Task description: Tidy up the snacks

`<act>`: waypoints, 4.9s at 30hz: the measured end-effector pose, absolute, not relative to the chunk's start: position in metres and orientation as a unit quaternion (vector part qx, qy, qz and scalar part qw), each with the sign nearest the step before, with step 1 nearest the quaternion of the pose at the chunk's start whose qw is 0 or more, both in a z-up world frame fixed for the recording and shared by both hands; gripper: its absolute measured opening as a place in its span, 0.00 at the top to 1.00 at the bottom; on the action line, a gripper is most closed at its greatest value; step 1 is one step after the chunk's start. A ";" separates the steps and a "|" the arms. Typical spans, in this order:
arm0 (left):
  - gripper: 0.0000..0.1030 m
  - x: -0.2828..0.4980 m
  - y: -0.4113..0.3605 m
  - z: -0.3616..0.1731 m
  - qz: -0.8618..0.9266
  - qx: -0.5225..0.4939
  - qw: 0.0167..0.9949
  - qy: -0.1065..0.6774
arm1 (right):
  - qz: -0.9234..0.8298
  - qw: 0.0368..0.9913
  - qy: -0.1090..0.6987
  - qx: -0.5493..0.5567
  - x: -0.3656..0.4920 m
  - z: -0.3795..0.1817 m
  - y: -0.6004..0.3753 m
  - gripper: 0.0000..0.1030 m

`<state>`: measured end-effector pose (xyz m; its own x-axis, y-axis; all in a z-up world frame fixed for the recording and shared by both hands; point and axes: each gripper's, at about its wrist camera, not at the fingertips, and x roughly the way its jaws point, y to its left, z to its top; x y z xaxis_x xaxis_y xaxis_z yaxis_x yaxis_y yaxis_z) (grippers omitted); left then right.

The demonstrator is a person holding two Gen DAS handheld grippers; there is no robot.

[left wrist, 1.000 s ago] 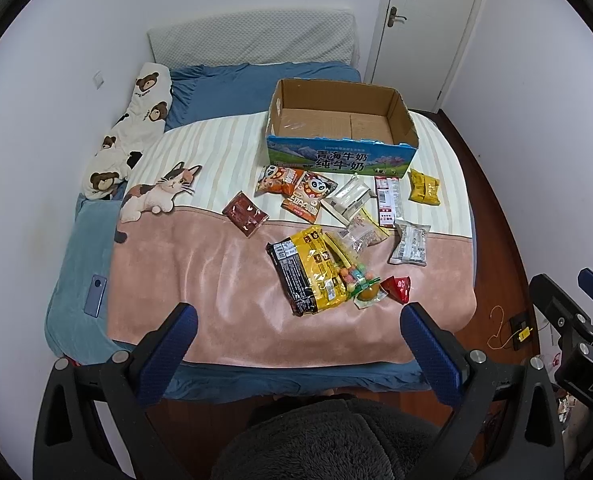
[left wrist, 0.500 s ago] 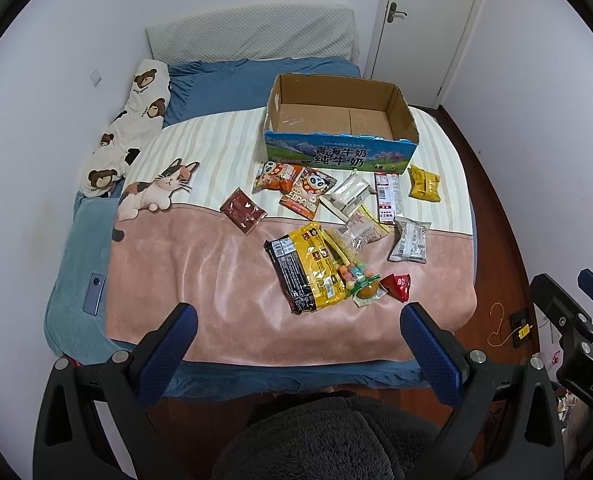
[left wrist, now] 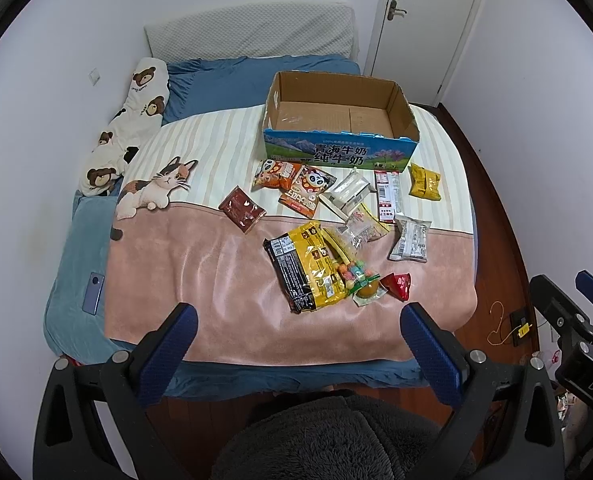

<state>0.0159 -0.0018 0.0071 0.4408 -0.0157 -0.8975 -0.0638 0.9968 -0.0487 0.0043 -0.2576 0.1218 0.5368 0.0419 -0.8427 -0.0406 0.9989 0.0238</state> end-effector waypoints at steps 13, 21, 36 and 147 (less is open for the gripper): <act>0.00 0.070 0.011 -0.059 0.045 -0.073 0.826 0.557 | 0.003 0.859 0.510 0.045 0.050 0.069 -0.277 0.00; 0.00 0.149 0.015 -0.205 0.053 -0.155 0.715 0.679 | 0.003 0.802 0.588 0.103 0.146 -0.051 -0.298 0.00; 0.27 0.197 0.009 -0.316 0.069 -0.203 0.663 0.718 | 0.023 0.657 0.702 0.273 0.258 -0.230 -0.244 0.04; 0.20 0.535 -0.014 -0.179 -0.072 -0.075 0.702 0.704 | 0.100 0.758 0.639 0.081 0.553 -0.202 -0.228 0.57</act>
<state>0.5352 -0.0145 -0.1790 -0.0016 -0.2077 -0.9782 -0.0048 0.9782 -0.2077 0.5528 -0.2280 -0.2018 0.1633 0.2545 -0.9532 -0.0481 0.9671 0.2500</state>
